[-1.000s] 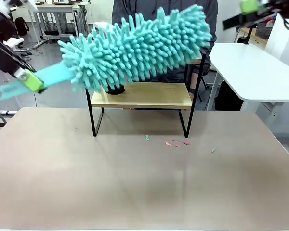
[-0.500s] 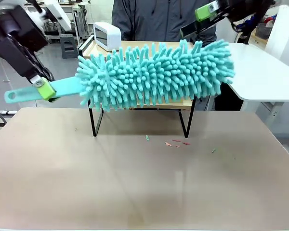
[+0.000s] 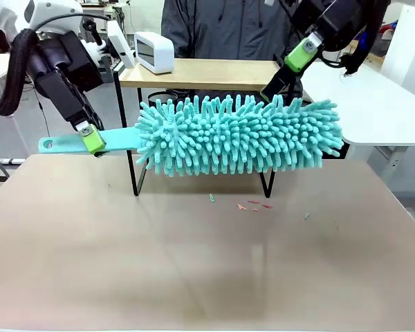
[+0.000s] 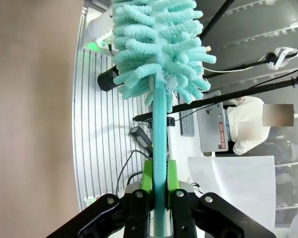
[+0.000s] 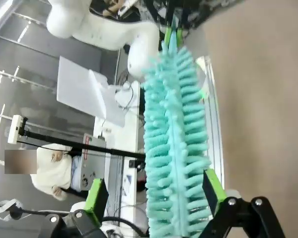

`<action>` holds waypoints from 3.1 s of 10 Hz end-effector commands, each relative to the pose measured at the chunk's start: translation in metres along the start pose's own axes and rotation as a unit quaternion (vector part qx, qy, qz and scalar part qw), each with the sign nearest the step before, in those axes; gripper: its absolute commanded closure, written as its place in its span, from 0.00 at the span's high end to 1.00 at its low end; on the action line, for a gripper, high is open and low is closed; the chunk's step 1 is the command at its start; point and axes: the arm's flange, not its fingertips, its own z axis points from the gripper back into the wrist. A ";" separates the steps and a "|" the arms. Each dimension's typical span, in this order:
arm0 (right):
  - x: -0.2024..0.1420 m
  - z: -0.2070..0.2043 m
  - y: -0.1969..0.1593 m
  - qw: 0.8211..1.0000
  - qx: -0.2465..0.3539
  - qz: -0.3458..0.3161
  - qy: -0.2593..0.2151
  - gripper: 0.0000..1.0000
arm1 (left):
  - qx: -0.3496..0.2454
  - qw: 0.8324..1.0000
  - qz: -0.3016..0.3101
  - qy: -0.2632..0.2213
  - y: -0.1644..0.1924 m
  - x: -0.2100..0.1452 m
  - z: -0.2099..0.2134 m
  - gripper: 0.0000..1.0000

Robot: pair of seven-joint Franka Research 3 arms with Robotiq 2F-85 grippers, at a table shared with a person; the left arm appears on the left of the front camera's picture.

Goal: Clean the shelf.
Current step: Hand the Duster back to the human.

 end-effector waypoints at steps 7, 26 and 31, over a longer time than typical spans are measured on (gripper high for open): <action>-0.010 -0.015 -0.013 0.998 0.024 -0.027 0.043 1.00 | -0.001 1.000 -0.001 -0.025 -0.003 0.006 0.007 0.12; -0.022 0.000 -0.019 0.998 0.012 -0.048 0.038 0.00 | 0.068 0.989 0.000 -0.133 -0.019 -0.010 0.054 1.00; -0.143 0.107 0.048 0.975 -0.036 -0.073 -0.208 0.00 | 0.351 0.749 0.027 -0.562 -0.076 -0.143 0.171 1.00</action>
